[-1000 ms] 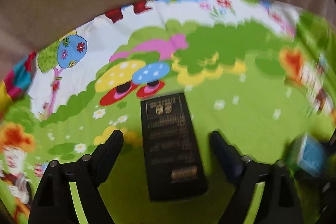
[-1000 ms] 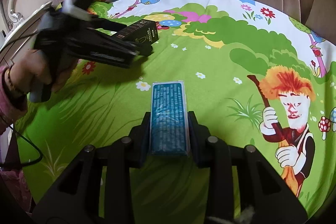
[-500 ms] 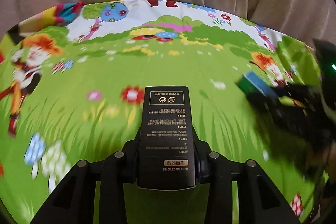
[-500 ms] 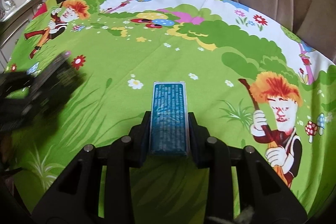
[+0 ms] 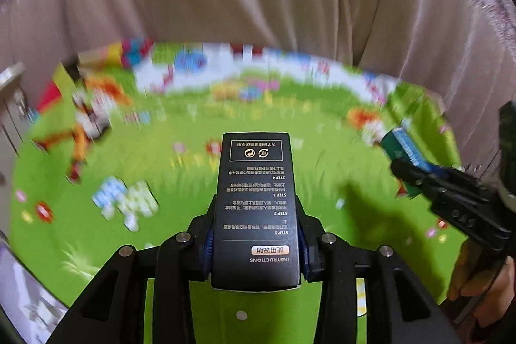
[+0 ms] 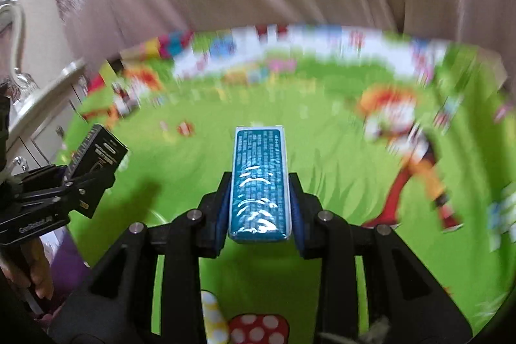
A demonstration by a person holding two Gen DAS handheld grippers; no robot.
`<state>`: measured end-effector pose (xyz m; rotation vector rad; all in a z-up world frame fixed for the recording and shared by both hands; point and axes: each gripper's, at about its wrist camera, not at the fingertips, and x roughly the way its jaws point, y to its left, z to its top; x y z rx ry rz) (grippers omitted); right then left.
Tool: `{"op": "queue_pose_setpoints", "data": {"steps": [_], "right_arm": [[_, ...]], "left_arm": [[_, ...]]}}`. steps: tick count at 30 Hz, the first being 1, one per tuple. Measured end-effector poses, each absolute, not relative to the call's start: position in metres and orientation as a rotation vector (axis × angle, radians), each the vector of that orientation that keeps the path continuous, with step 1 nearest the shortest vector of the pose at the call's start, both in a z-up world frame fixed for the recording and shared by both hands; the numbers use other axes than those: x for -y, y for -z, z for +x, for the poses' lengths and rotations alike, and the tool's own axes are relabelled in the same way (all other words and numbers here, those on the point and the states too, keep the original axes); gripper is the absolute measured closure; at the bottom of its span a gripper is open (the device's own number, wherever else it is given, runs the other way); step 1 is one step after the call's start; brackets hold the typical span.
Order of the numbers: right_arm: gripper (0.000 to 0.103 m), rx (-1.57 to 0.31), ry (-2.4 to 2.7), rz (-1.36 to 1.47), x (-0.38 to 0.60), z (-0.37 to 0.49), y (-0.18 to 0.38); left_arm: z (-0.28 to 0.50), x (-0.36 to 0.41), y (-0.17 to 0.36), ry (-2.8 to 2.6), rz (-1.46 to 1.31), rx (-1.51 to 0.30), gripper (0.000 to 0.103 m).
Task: Organize rigid objects
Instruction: 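Lift and carry the blue and black boxes over to the storage box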
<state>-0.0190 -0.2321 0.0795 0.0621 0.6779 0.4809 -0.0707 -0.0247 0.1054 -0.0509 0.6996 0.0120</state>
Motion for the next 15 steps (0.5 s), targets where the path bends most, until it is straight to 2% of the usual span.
{"op": "queue_pose_setpoints", "data": {"steps": [5,7,15], "right_arm": [[0.066,-0.353,-0.442,0.024,0.242,-0.075,-0.176],[0.066,-0.257,-0.426,0.005,0.24,-0.094,-0.202],[0.066,-0.07,-0.411,0.004,0.234,-0.139,-0.244]], "left_arm": [[-0.108,0.028,-0.173,-0.063,0.004,-0.458,0.063],[-0.115,0.028,-0.189,-0.067,0.009,-0.416,0.063],[-0.147,0.029,-0.225,-0.089,0.036,-0.292,0.063]]}}
